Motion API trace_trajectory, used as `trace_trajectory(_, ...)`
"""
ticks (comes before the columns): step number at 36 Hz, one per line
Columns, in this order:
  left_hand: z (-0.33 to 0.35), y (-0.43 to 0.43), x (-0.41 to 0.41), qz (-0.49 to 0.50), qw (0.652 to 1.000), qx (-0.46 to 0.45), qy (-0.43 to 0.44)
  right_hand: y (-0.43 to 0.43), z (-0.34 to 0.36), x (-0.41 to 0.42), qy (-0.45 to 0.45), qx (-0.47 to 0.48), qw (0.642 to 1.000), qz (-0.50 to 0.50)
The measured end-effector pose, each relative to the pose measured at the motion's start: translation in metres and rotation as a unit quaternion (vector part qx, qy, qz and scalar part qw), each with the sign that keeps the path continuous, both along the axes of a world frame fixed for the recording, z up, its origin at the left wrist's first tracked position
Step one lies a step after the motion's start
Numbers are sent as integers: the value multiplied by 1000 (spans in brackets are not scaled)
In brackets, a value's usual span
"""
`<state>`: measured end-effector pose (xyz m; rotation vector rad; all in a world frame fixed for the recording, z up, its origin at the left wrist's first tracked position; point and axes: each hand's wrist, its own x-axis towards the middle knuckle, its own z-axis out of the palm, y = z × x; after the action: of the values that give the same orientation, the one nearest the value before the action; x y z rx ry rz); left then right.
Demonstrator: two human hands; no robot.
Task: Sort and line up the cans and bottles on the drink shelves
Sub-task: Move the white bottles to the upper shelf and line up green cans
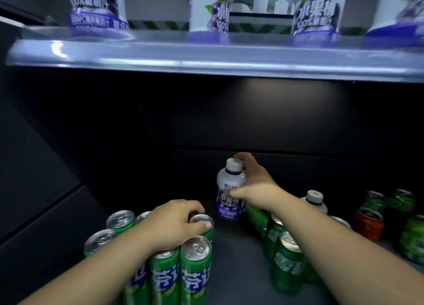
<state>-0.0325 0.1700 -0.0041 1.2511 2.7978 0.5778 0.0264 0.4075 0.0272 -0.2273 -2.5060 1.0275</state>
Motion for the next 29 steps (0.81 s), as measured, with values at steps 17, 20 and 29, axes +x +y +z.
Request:
trace_trajectory(17, 44, -16, 98, 47, 992, 31, 114, -35, 68, 160, 130, -27, 981, 138)
trace_trajectory(20, 77, -18, 109, 52, 983, 88, 152, -40, 85, 179, 147, -35, 975, 162)
trace_trajectory(29, 201, -37, 147, 17, 955, 169, 242, -69, 168, 204, 246, 4, 957, 151)
